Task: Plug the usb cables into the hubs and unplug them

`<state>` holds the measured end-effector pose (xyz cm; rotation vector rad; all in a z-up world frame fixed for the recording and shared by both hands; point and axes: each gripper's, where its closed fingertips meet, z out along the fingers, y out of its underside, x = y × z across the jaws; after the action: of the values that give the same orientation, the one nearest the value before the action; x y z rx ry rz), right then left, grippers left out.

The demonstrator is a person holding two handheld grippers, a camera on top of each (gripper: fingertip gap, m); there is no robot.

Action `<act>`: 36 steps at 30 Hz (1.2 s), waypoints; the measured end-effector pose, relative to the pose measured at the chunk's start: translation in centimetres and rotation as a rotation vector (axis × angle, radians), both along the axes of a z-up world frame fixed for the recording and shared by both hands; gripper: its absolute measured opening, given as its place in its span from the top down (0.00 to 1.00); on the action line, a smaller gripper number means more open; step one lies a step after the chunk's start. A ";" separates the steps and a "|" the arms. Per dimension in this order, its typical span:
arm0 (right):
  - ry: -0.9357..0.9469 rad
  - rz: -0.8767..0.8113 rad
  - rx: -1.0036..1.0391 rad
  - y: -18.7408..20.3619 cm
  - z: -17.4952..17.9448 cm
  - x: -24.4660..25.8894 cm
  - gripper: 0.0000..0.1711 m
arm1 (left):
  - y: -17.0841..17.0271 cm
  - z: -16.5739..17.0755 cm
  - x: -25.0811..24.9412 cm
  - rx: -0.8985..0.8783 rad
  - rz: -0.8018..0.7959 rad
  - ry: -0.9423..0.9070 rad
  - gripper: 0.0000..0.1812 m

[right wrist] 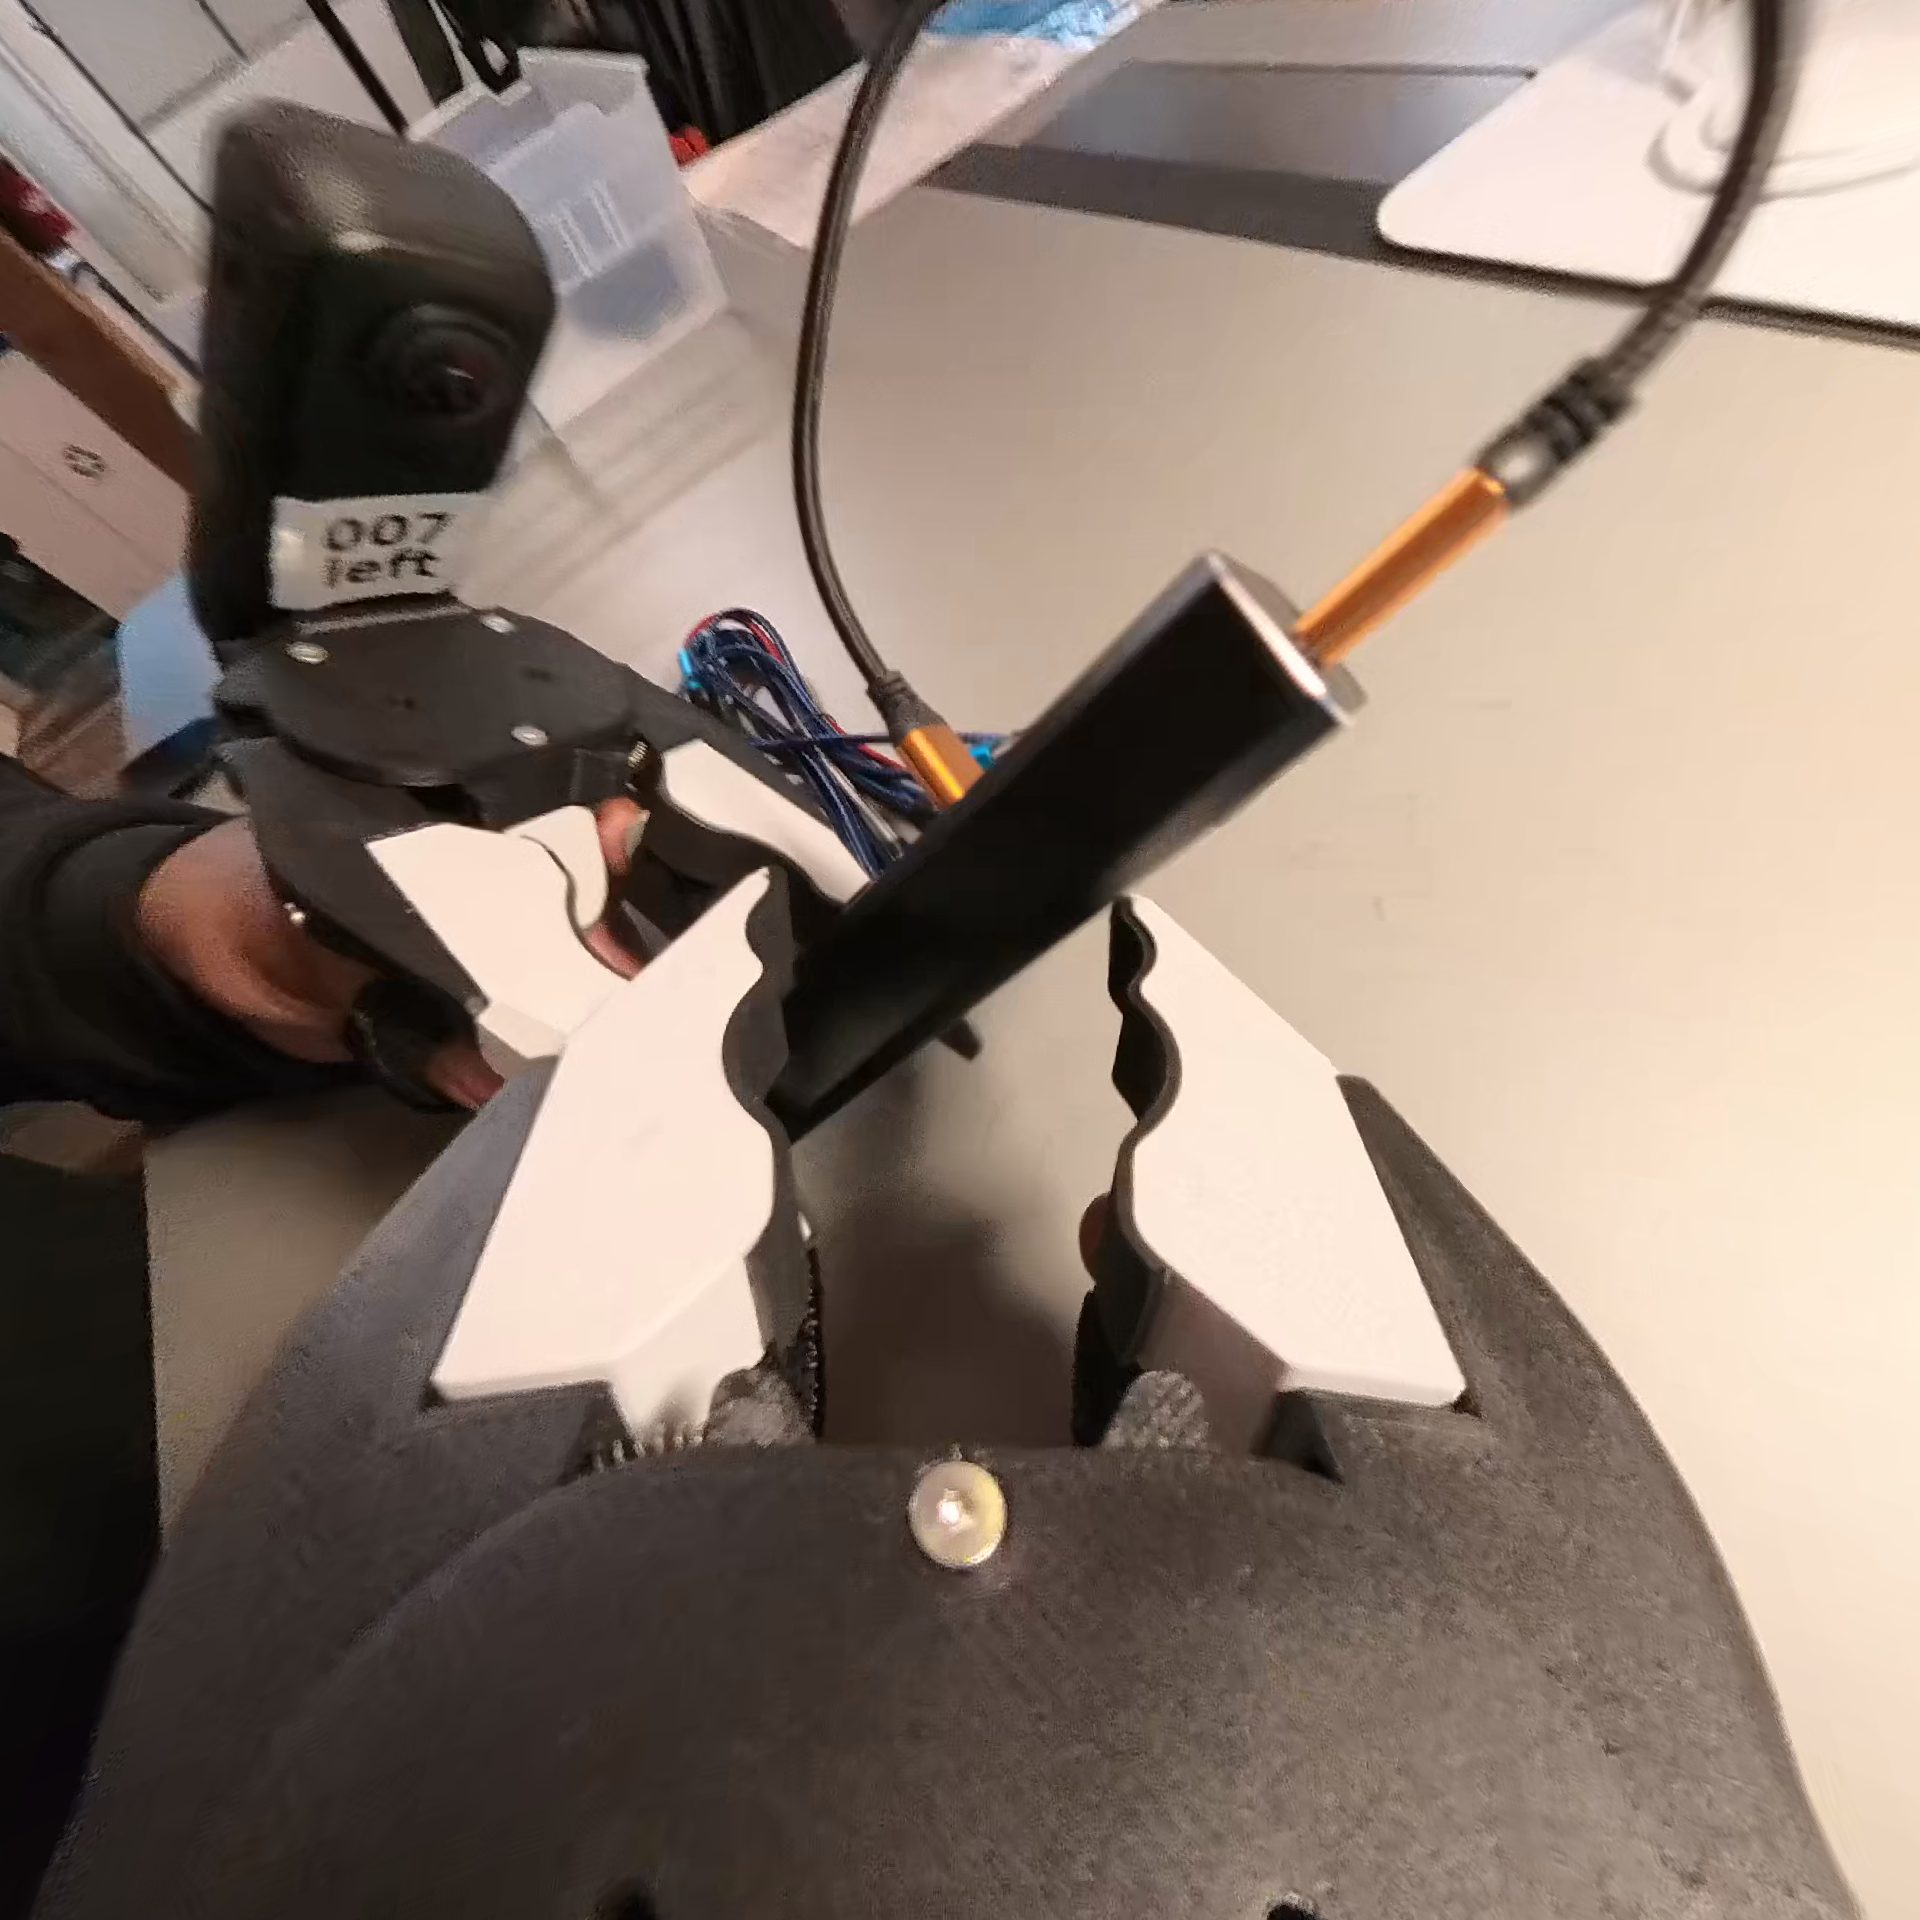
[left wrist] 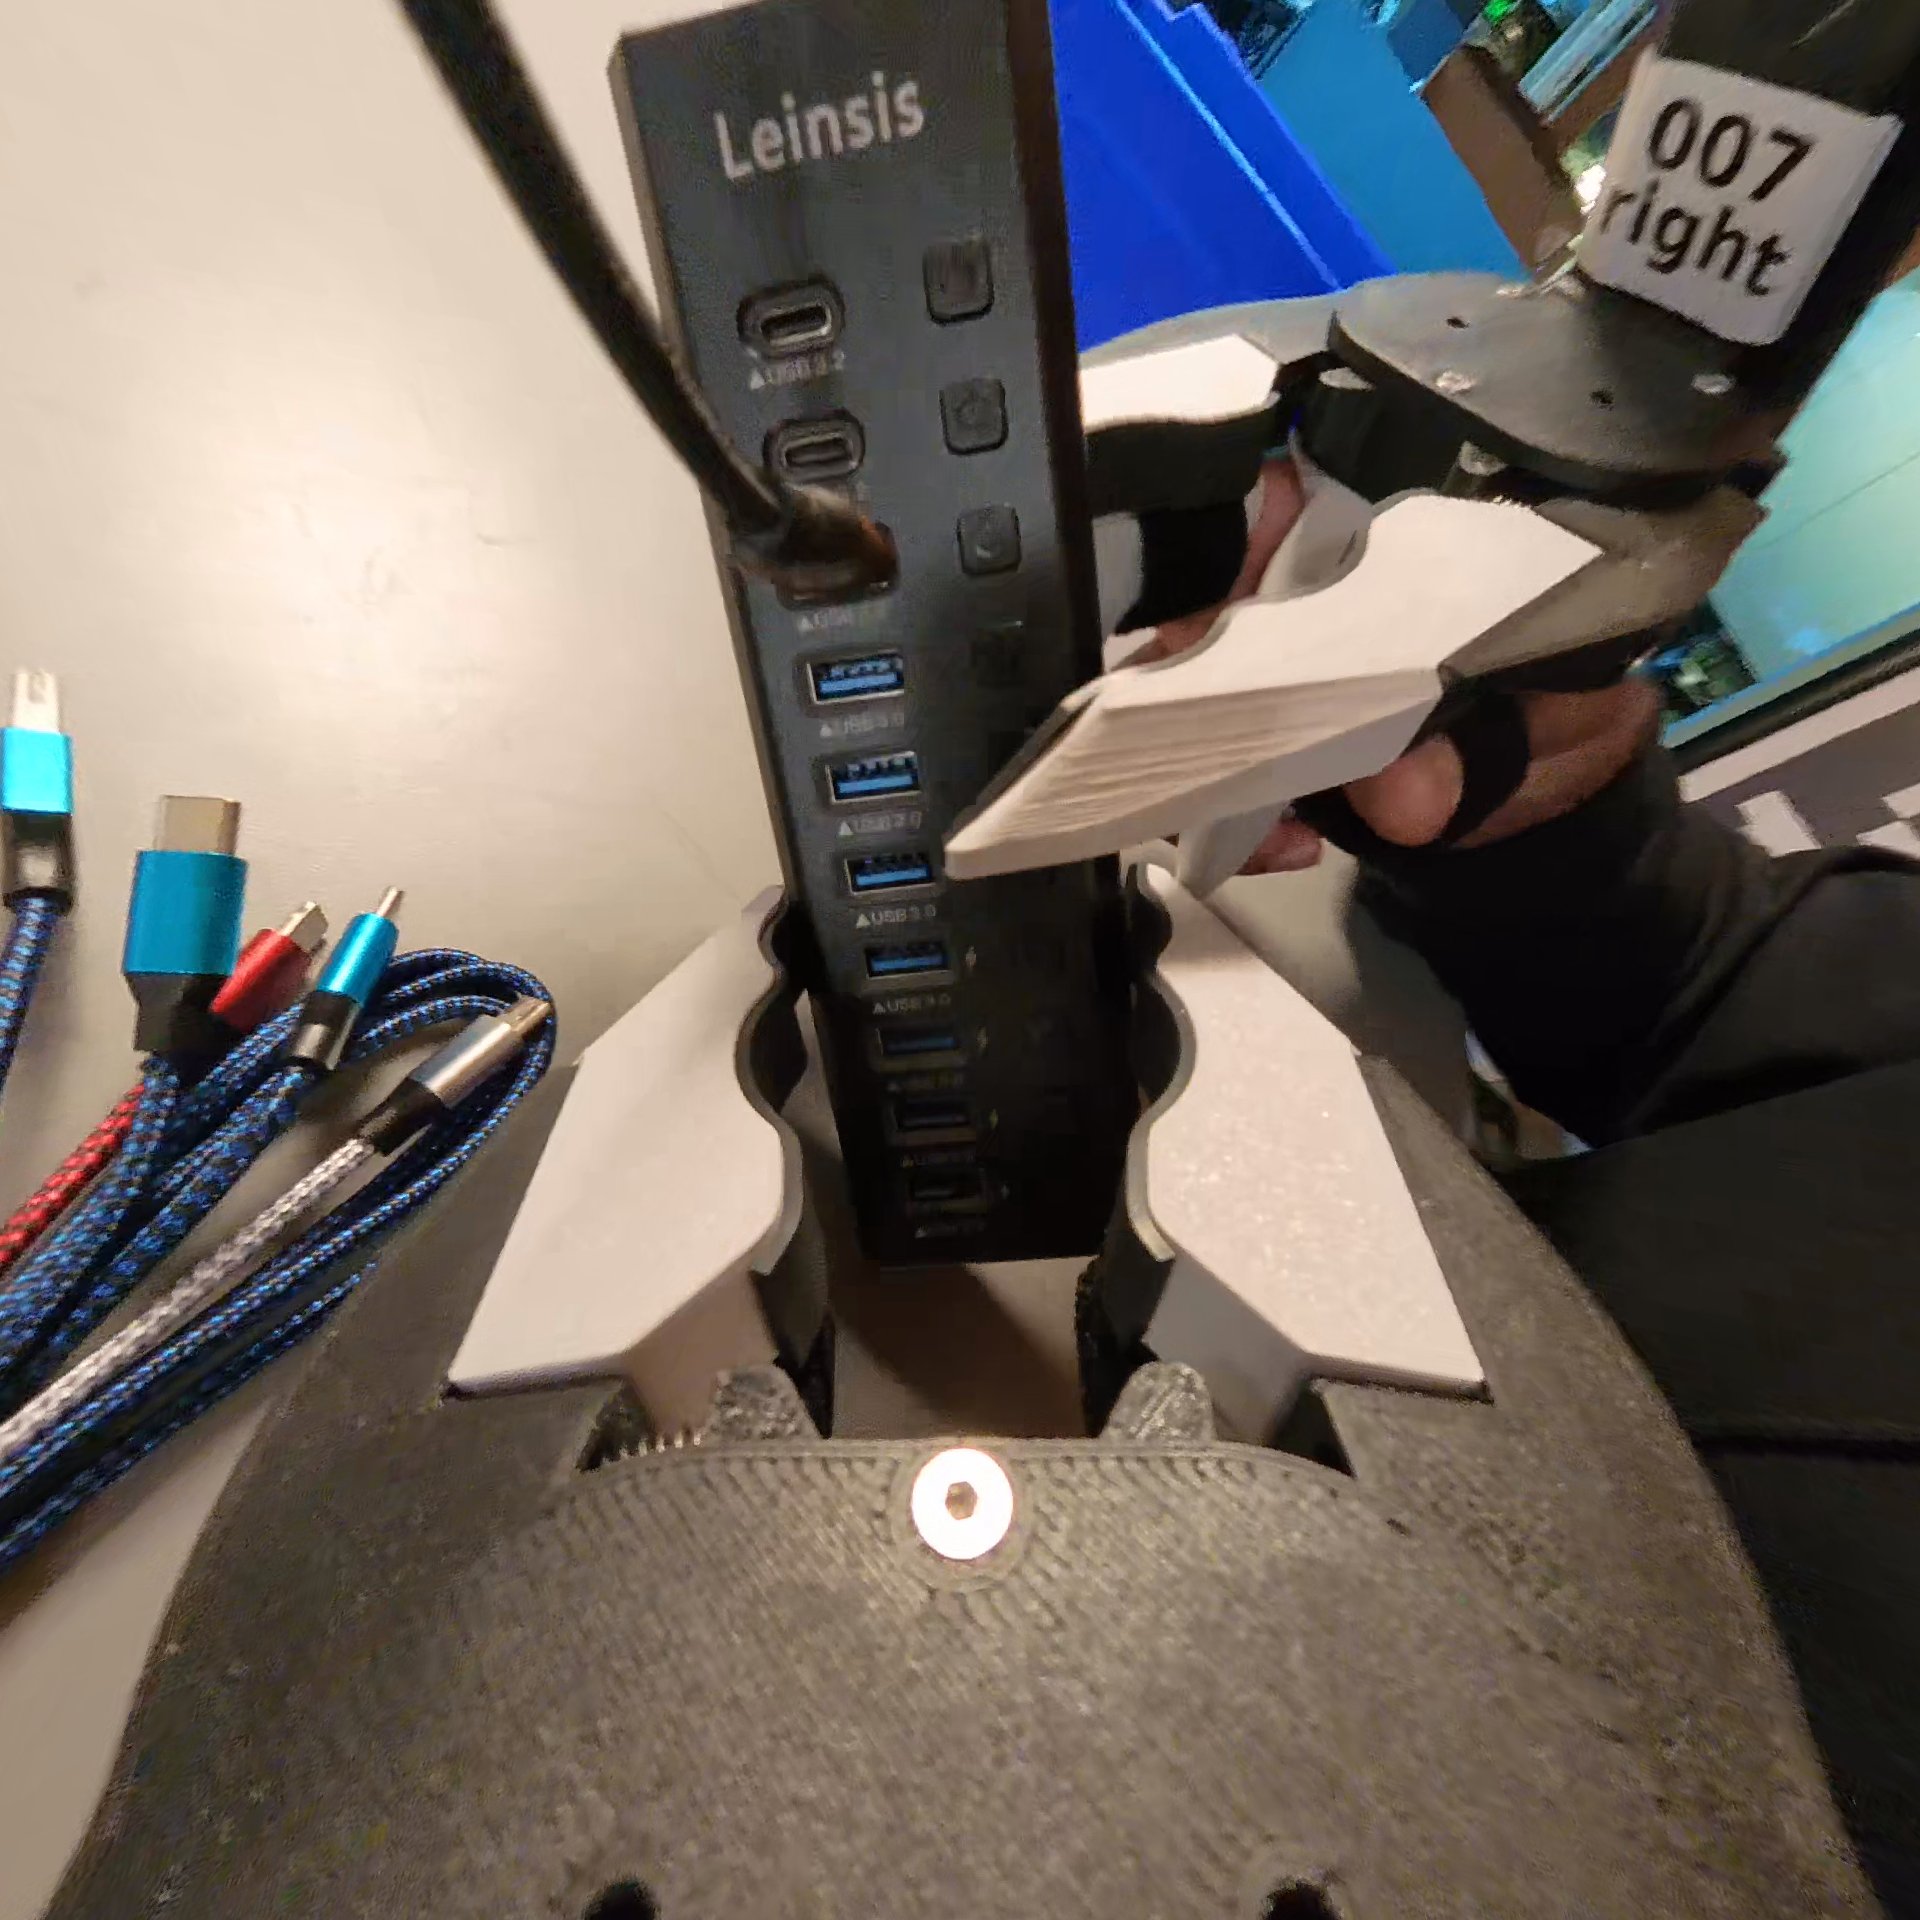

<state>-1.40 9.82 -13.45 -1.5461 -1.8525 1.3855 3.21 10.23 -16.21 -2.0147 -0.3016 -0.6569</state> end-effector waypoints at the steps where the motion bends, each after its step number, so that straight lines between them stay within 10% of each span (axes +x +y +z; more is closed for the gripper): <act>1: -0.016 -0.011 0.020 0.1 -0.3 0.1 0.65 | 0.0 -0.1 -0.1 -0.009 0.013 0.036 0.65; 36: -0.143 -0.059 -0.089 2.8 -3.6 -0.7 0.69 | 0.1 -1.3 -0.2 -0.067 0.033 0.205 0.62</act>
<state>-2.10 12.57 -17.08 -1.7719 -1.8323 1.3806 3.02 10.35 -17.47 -2.1165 -0.2368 -0.4202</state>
